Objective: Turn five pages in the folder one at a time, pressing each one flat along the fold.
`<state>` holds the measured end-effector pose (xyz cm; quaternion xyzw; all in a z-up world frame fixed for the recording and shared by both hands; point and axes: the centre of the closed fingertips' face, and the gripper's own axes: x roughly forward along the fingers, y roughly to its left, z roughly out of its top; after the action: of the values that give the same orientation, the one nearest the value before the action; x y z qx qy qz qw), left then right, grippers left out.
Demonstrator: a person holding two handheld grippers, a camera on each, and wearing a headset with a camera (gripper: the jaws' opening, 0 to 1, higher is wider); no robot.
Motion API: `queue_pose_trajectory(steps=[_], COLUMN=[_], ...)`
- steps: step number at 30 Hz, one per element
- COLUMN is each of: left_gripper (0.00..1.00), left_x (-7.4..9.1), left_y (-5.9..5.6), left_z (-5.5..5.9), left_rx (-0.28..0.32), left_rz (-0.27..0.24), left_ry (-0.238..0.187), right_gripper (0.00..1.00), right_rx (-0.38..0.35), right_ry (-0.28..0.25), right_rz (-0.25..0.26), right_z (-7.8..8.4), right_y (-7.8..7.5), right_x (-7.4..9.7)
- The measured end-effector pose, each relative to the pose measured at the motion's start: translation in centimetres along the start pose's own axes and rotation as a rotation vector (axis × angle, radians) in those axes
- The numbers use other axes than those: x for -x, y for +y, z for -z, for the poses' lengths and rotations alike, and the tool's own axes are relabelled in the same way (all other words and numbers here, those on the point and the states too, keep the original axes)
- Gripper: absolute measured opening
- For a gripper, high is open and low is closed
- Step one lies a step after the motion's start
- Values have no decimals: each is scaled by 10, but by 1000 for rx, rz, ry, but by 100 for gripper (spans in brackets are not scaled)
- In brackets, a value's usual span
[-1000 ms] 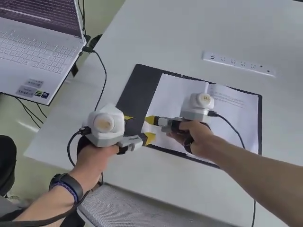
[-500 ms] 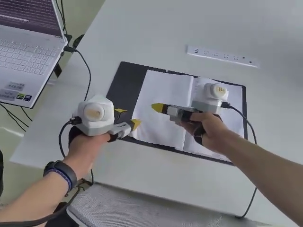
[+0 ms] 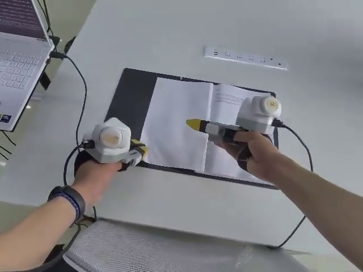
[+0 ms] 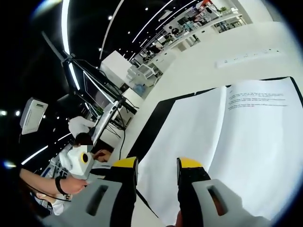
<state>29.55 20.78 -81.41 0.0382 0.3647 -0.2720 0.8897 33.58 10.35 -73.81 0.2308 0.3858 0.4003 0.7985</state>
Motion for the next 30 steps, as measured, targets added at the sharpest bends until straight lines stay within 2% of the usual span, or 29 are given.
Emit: queue_pose_trajectory(steps=[4, 6, 10, 17, 23, 27, 30], left_gripper=[2, 0, 0, 0, 0, 0, 0], left_x=[0, 1, 5, 9, 9, 8, 7], left_y=[1, 3, -5, -7, -6, -4, -3], left_z=[8, 7, 4, 2, 1, 2, 2], left_rx=[-9, -41, -73, -54, -47, -35, -35], left_rz=[-13, -27, -25, -34, -33, -34, -37], left_ry=[18, 22, 26, 16, 23, 25, 27], right_gripper=[31, 31, 31, 29, 24, 23, 21], right_rx=[-1, 5, 25, 39, 59, 47, 9], right_ry=[1, 6, 26, 28, 27, 28, 18], right_rz=[5, 8, 11, 7, -1, 7, 19], right_z=[1, 0, -1, -14, -31, -36, -36], right_y=[-3, -6, -13, -26, -35, -47, -57], right_x=[2, 2, 2, -2, -11, -18, -26])
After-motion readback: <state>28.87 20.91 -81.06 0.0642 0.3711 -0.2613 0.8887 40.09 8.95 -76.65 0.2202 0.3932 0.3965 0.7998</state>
